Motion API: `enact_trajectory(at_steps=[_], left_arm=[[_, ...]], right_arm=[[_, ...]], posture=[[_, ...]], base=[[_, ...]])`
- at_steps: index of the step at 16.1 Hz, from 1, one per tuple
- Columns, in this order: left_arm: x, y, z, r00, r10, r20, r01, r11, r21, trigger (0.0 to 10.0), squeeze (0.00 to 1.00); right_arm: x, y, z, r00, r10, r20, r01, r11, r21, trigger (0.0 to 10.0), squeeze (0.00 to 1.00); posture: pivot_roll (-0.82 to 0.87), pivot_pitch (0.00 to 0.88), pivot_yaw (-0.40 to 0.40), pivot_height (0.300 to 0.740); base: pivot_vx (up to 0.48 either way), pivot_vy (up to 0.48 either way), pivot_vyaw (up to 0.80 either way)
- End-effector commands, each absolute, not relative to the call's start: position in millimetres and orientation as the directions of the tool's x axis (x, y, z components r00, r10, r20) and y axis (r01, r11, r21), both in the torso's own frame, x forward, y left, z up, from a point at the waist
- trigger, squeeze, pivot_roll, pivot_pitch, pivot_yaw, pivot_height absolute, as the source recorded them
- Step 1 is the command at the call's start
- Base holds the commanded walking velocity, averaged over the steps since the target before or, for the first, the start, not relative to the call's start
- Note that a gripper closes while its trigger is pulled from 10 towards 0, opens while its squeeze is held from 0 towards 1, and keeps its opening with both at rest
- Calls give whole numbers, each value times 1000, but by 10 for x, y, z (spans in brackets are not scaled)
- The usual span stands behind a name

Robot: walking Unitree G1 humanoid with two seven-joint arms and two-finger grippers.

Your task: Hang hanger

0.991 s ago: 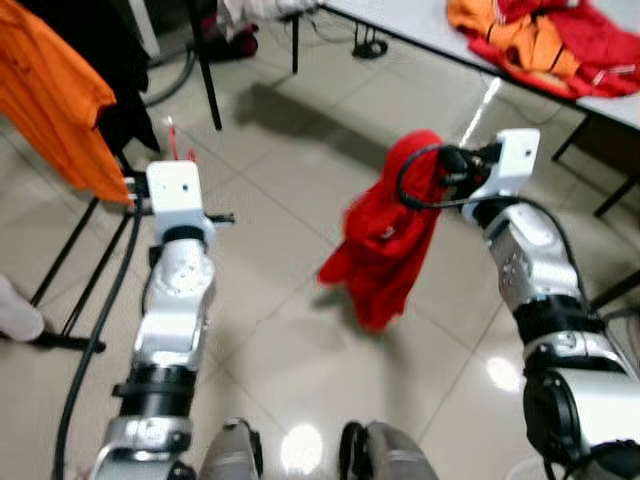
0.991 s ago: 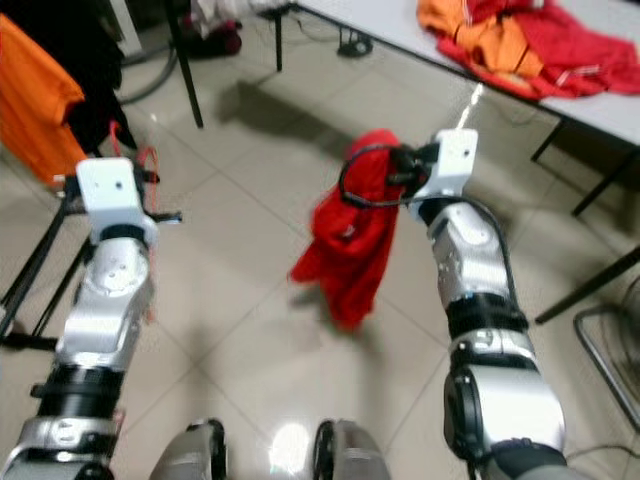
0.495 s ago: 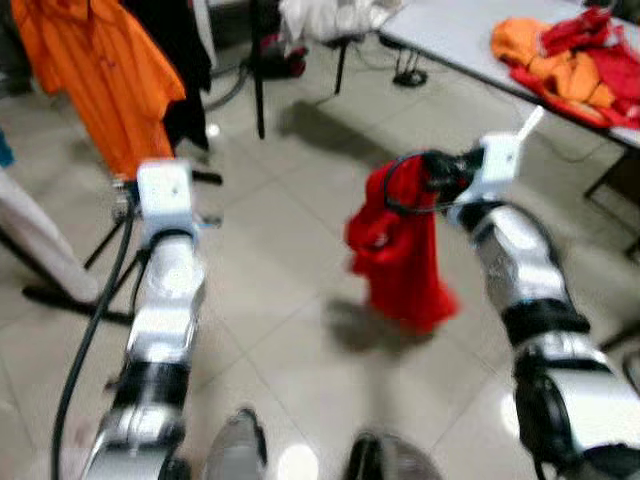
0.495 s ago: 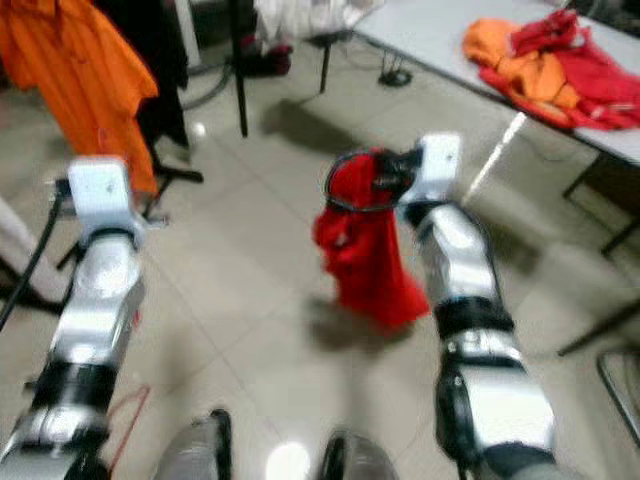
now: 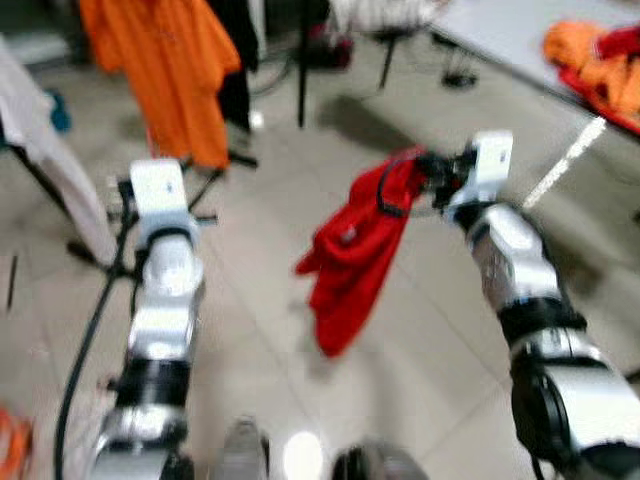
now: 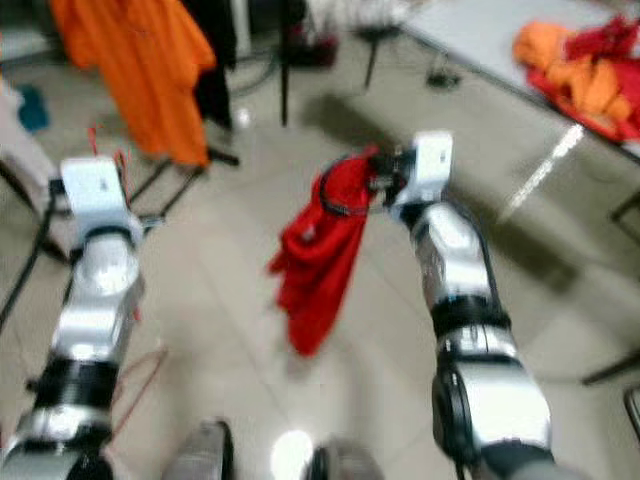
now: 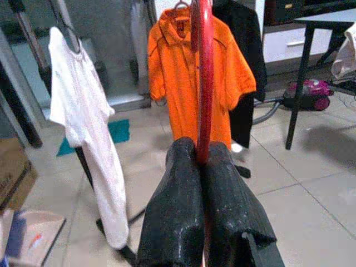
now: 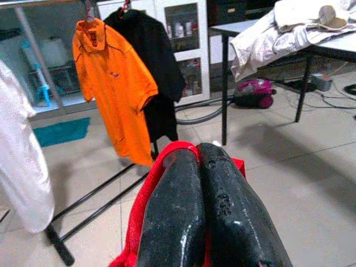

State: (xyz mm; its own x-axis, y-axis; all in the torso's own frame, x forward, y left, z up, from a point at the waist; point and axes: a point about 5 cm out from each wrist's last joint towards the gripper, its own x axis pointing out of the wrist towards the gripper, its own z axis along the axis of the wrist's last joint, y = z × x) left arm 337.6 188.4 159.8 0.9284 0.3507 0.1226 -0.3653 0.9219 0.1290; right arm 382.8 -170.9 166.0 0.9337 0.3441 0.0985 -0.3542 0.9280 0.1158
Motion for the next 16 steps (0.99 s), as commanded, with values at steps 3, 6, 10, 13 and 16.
enact_trajectory(at_steps=[3,6,10,13,16], left_arm=[[3327,1905,1585,912,388,130,-406,899,164,10000,0],[3322,1907,1594,904,406,135,-425,888,178,10000,0],[3272,1939,1546,922,369,116,-385,898,211,10000,0],[3144,1975,1451,945,312,97,-326,905,275,10000,0],[3044,2027,1308,948,318,13,-314,925,213,10000,0]], right_arm=[[3845,-1677,1744,920,365,143,-381,917,114,0,0],[3844,-1646,1730,914,380,142,-397,910,117,0,0],[3824,-1621,1679,912,384,143,-402,906,131,0,0],[3764,-1791,1560,941,314,128,-332,927,172,0,0],[3670,-1933,1356,960,268,75,-277,947,160,0,0]], posture=[[-58,138,-71,740],[-48,134,-79,740],[-48,158,-73,740],[-46,162,-79,740],[-30,169,-71,740]], base=[[0,0,587],[0,0,579],[0,0,573],[0,0,571],[0,0,558]])
